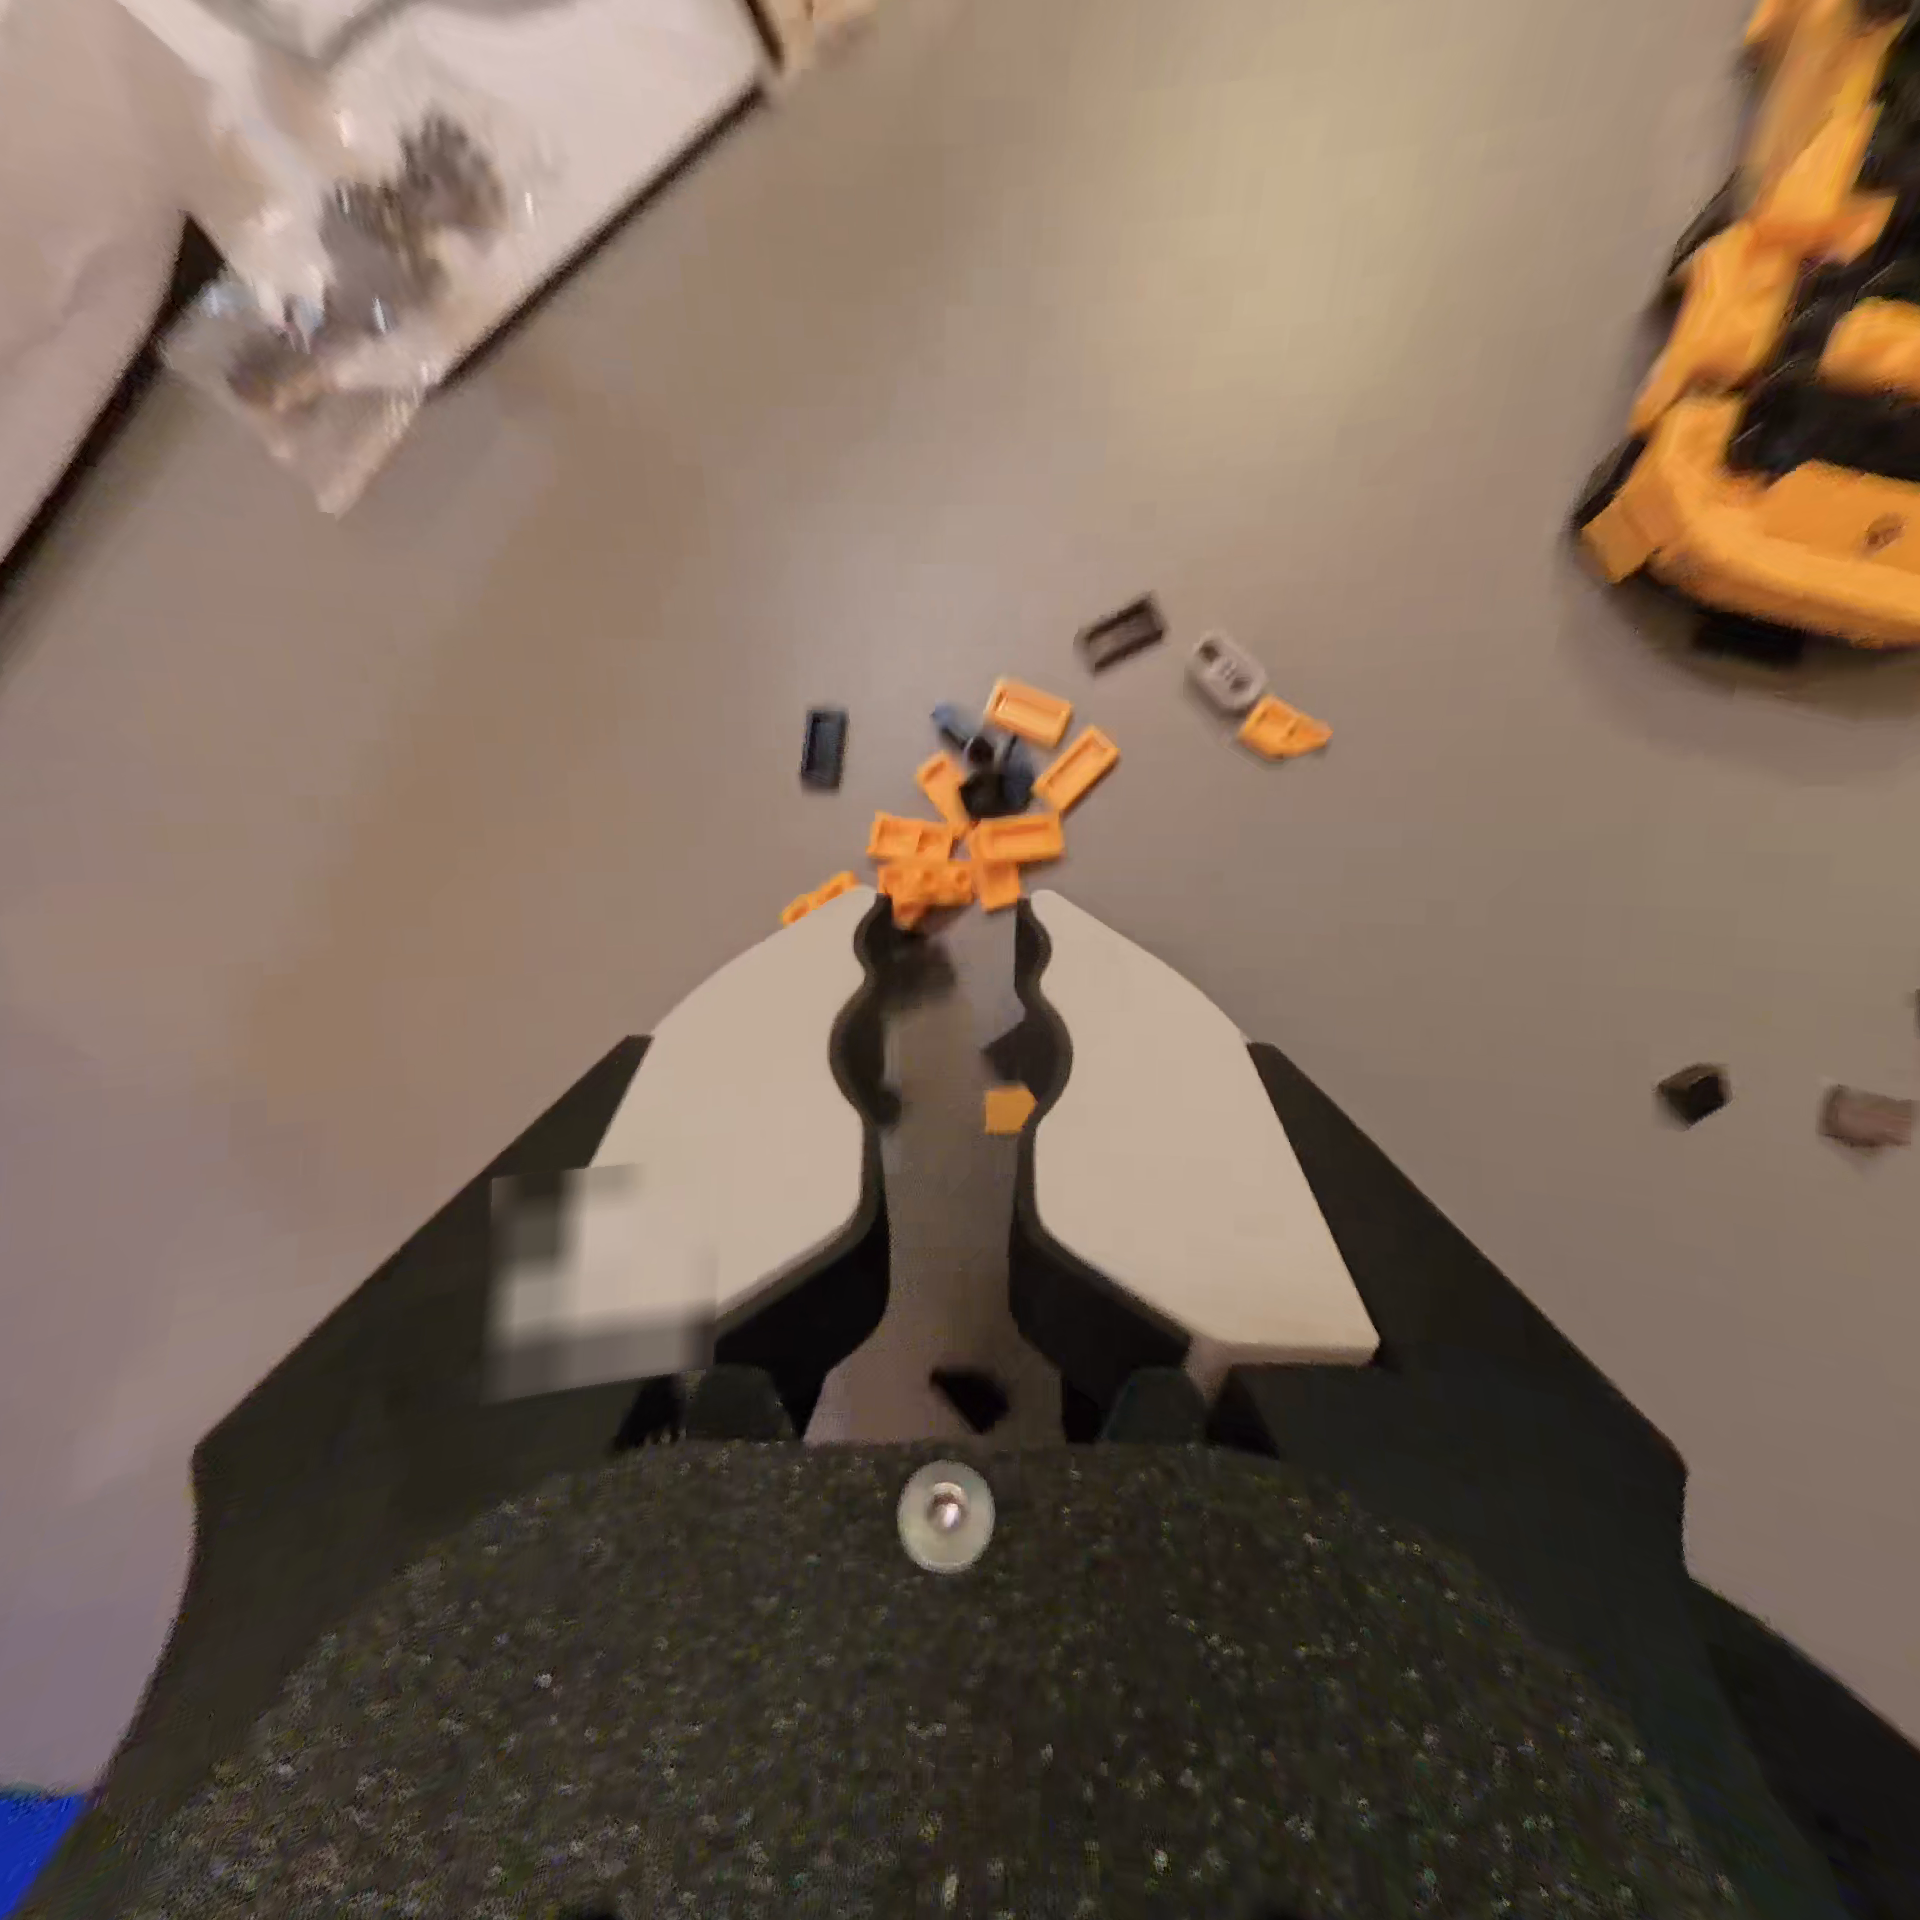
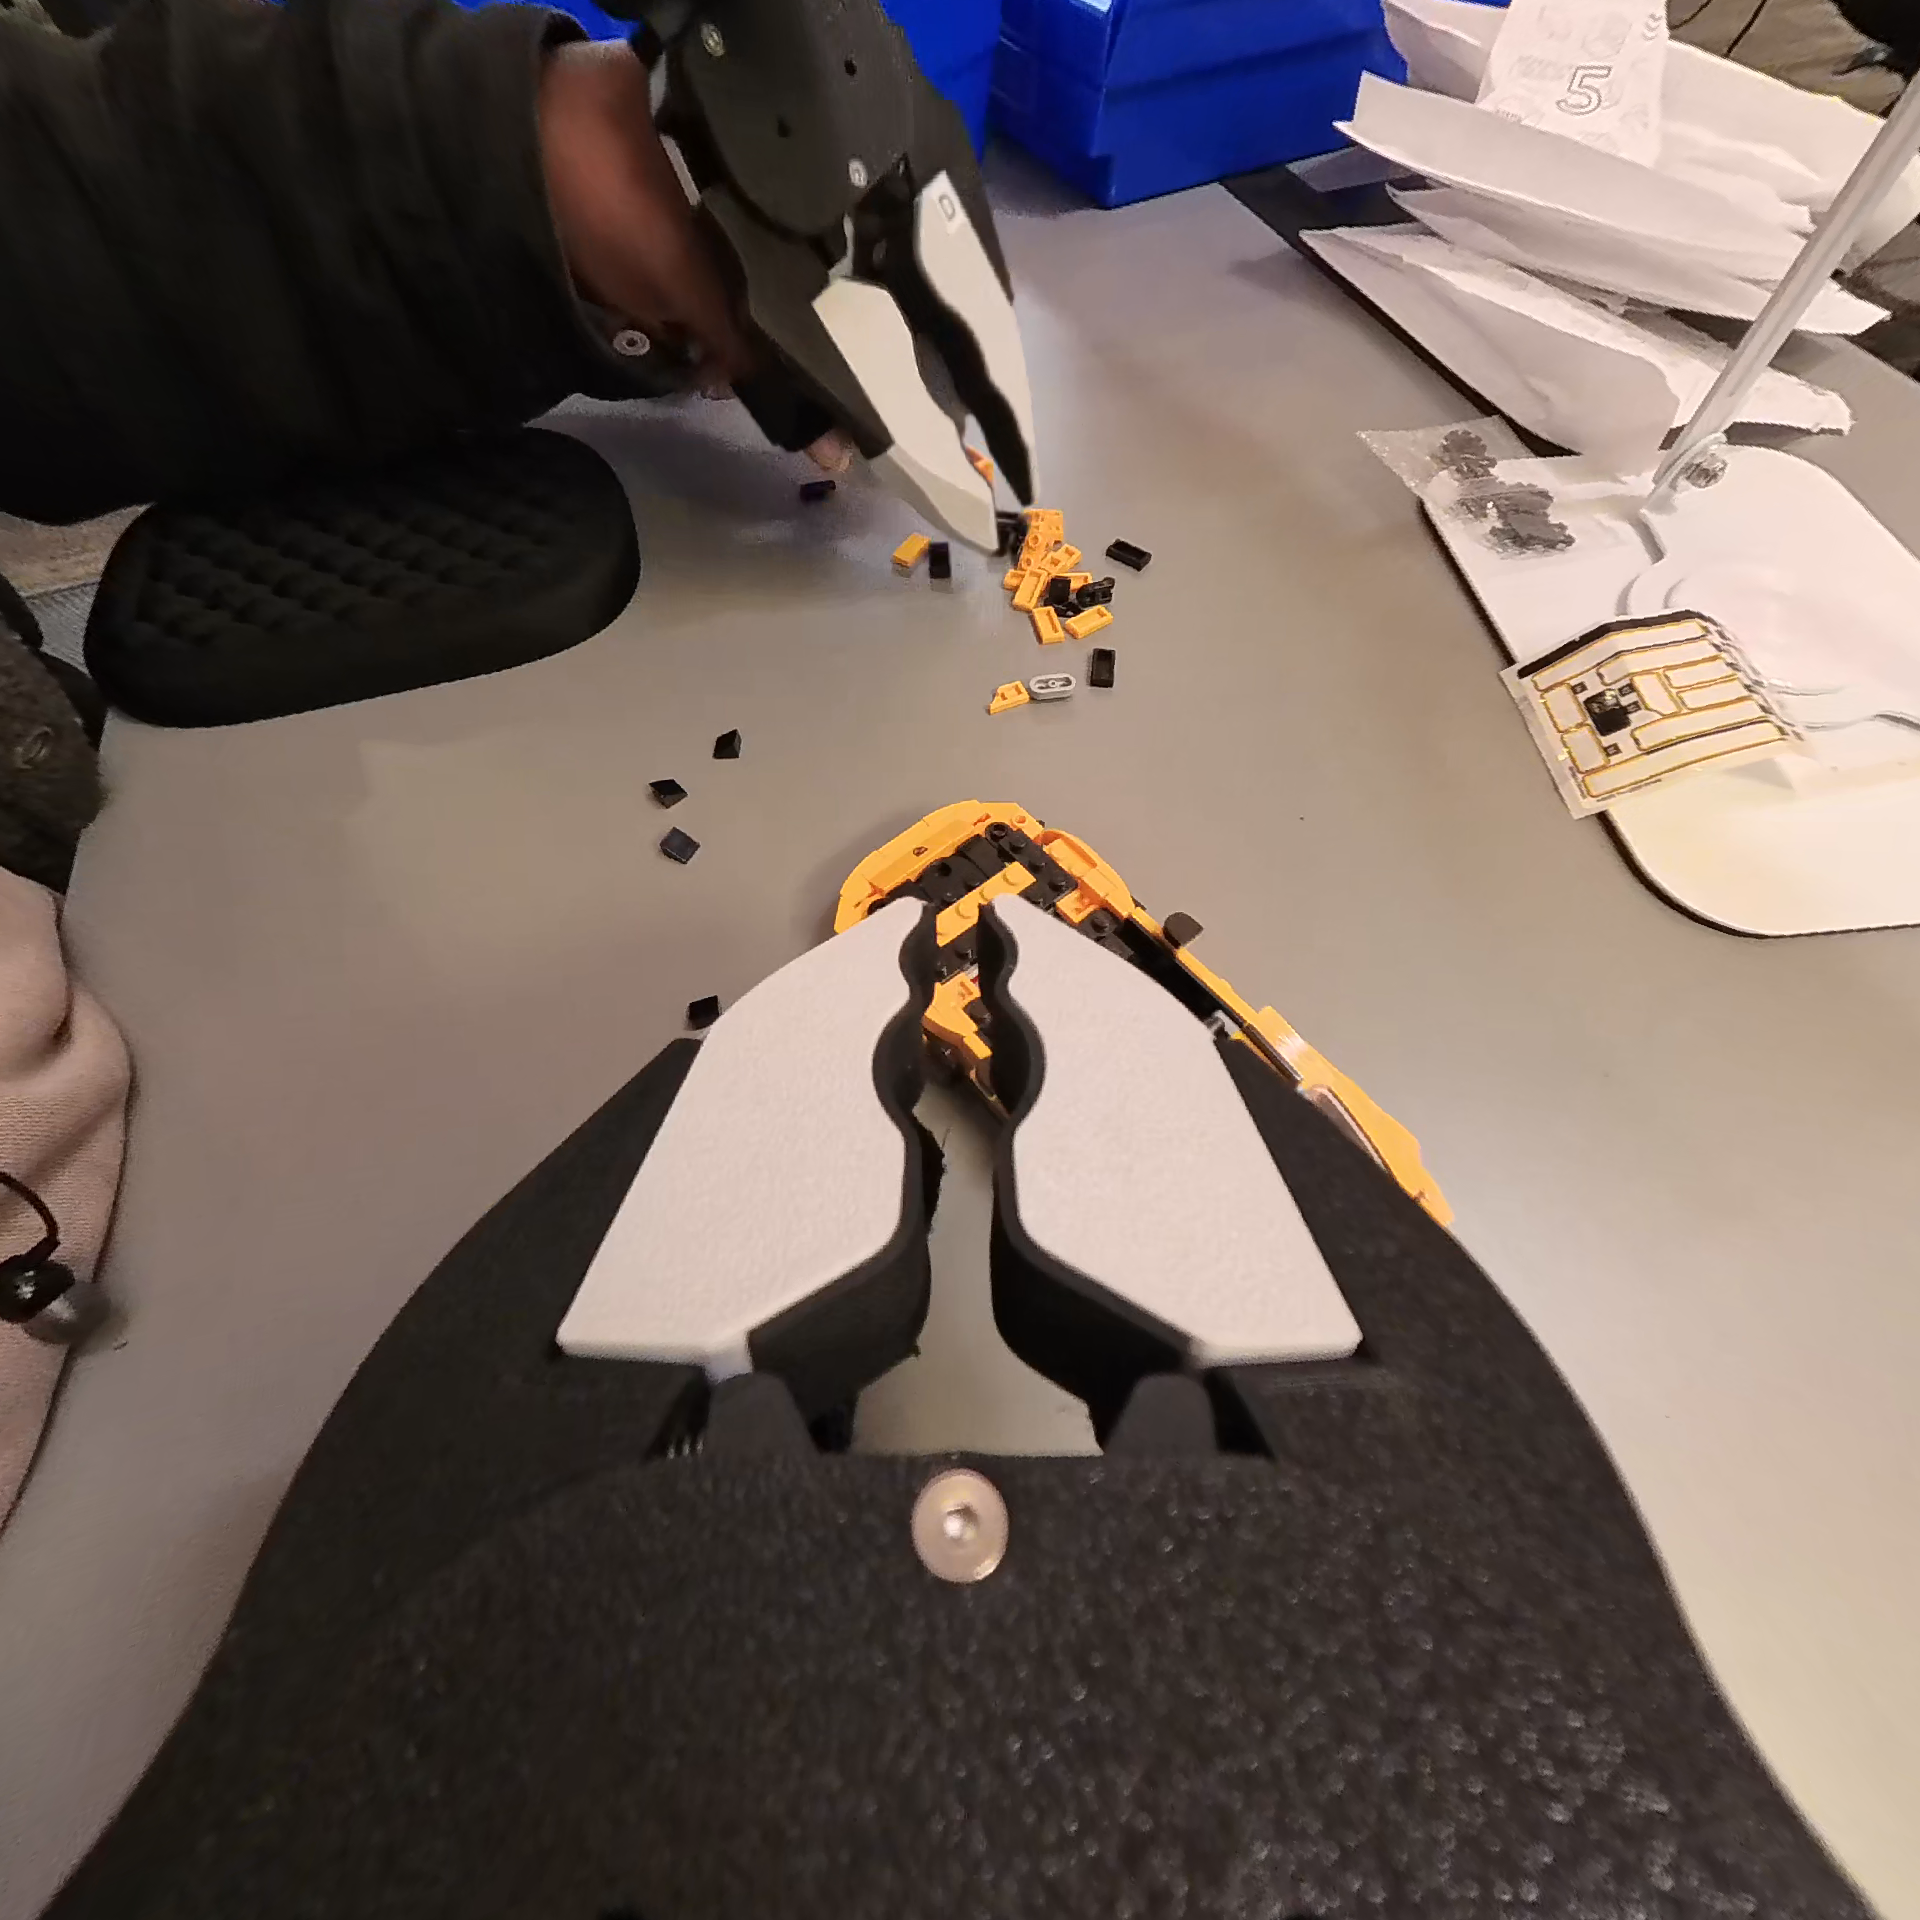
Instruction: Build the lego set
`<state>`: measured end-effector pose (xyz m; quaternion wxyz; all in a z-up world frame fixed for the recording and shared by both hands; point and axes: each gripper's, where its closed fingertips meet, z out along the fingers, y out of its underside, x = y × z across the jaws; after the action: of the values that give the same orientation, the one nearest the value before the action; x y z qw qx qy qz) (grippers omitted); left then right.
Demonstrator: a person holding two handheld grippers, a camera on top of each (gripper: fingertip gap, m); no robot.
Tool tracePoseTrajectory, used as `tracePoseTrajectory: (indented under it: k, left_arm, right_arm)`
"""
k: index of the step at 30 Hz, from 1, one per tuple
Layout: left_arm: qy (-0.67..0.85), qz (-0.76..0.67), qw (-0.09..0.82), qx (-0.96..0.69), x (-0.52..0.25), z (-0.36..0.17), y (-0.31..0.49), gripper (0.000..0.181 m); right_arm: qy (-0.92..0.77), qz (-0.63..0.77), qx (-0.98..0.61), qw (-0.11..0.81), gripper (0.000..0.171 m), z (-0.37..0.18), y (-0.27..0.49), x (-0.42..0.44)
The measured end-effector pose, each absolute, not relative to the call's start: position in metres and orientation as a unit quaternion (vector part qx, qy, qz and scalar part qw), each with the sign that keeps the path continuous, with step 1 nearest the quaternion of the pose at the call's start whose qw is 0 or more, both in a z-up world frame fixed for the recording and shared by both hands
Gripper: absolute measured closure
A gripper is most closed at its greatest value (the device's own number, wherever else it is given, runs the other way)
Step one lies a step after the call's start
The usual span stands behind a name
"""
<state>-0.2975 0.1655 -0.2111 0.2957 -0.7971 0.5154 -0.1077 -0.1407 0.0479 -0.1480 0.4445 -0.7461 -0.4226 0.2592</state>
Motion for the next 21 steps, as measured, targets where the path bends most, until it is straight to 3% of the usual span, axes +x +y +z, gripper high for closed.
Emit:
tracePoseTrajectory:
  k: [7, 11, 21]
  left_arm:
    - [0.59, -0.161, 0.288, -0.737, -0.236, -0.219, 0.137, 0.146]
    - [0.597, -0.158, 0.268, -0.74, -0.233, -0.228, 0.138, 0.166]
    - [0.567, -0.083, 0.264, -0.776, -0.289, -0.224, 0.168, 0.168]
  right_arm:
    - [-0.426, 0.263, -0.744, 0.442, 0.165, -0.149, 0.046, -0.143]
    - [-0.422, 0.266, -0.743, 0.446, 0.165, -0.147, 0.046, -0.141]
    - [-0.419, 0.271, -0.741, 0.449, 0.165, -0.145, 0.045, -0.138]
